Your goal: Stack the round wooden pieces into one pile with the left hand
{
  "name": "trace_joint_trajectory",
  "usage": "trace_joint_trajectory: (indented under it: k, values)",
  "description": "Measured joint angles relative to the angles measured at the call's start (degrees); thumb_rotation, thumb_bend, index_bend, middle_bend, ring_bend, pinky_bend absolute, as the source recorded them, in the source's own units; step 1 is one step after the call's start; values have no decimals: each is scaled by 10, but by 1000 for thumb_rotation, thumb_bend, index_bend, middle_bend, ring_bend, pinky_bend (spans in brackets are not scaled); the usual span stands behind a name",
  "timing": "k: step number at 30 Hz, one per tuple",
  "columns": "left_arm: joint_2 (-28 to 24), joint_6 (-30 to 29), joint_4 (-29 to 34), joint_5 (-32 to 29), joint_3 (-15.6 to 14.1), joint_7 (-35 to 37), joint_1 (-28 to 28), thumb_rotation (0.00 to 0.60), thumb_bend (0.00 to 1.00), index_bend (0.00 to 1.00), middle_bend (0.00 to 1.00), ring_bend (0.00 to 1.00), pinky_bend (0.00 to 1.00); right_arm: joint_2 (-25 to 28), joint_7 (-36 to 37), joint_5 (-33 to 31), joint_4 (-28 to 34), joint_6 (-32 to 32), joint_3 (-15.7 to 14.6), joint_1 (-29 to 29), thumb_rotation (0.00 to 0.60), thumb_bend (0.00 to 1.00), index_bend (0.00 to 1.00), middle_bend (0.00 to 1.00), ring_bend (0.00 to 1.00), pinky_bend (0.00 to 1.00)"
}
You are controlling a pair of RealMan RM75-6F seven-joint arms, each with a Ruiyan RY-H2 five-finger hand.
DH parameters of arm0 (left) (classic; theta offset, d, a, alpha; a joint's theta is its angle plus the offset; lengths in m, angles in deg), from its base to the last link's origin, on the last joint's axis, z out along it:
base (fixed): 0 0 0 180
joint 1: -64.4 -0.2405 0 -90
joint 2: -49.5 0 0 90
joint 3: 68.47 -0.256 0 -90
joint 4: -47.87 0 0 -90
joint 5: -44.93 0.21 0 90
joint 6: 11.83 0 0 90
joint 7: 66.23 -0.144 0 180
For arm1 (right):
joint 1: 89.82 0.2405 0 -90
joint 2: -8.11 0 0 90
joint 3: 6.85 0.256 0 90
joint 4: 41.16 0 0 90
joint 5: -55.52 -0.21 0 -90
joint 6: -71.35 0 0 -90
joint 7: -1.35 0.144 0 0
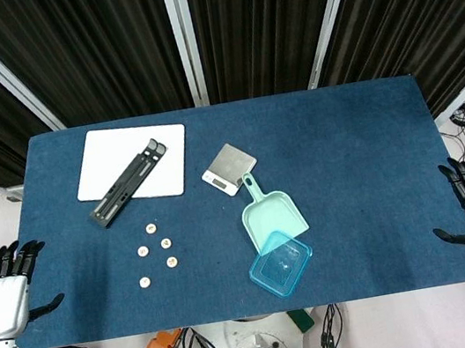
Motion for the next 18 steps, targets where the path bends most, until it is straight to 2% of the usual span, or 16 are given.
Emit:
trace_joint_trajectory:
  k: [10,18]
  values:
    - [5,12,13,24,-3,-9,15,600,67,215,153,87,28,8,7,6,2,-13,3,-1,600,31,0,46,0,64]
    - [16,74,45,69,-16,-33,61,600,152,297,178,109,28,16,21,12,2,-30,3,-8,600,30,0,46,0,64]
